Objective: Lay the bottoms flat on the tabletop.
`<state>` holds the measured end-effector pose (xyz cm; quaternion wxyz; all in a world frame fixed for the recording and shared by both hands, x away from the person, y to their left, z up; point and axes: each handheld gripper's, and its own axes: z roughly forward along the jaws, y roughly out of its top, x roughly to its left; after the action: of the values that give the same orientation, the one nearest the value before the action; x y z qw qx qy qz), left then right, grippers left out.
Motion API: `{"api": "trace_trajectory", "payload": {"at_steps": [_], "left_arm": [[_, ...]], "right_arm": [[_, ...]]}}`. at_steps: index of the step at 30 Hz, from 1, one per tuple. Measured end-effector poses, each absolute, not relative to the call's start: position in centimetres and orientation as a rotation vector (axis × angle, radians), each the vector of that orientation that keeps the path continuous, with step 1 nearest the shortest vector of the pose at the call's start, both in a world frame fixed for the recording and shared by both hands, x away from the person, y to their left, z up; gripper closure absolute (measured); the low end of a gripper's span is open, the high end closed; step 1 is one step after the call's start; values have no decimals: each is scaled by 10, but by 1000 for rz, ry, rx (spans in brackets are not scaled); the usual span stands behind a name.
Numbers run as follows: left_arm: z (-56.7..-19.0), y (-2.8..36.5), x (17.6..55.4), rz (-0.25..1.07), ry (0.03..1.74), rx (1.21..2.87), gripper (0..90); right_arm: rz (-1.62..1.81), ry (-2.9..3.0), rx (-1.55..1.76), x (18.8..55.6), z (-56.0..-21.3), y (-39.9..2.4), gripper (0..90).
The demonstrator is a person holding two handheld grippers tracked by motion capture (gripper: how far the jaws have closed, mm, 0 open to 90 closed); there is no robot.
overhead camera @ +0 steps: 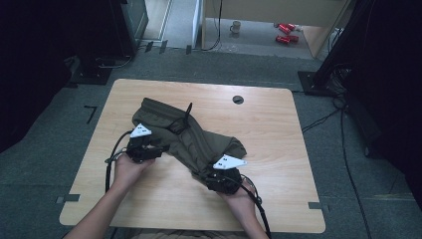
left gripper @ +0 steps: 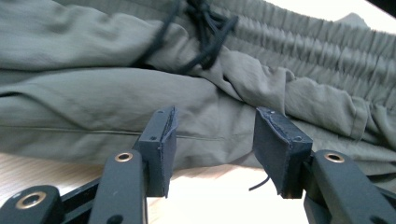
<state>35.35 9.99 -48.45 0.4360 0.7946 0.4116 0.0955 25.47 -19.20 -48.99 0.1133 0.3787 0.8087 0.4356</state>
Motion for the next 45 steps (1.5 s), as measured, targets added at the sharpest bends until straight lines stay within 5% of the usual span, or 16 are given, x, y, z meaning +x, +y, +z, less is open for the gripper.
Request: {"api": "trace_trajectory", "payload": {"at_steps": [7, 13, 18, 22, 23, 25, 36, 45], "left_arm": [[-499, 85, 358, 223, 1019, 2004, 505], [-506, 76, 356, 230, 989, 2085, 492], [-510, 77, 356, 232, 985, 2078, 492], [-512, 78, 356, 240, 979, 2077, 487], [-513, 78, 355, 243, 976, 2076, 486], [-513, 78, 355, 245, 973, 2075, 485], [-514, 80, 354, 258, 966, 2072, 476], [-514, 81, 354, 252, 969, 2064, 474]], "right_arm": [[1282, 2337, 1127, 262, -491, -191, 612], [1272, 2312, 1188, 263, -491, -190, 534], [1232, 2330, 1176, 262, -498, -190, 573], [1221, 2333, 1173, 266, -500, -191, 727], [1204, 2336, 1149, 266, -498, -191, 846], [1201, 2337, 1130, 267, -493, -191, 882], [1203, 2267, 1102, 281, -457, -209, 895], [1189, 2198, 1178, 331, -428, -239, 897]]}}
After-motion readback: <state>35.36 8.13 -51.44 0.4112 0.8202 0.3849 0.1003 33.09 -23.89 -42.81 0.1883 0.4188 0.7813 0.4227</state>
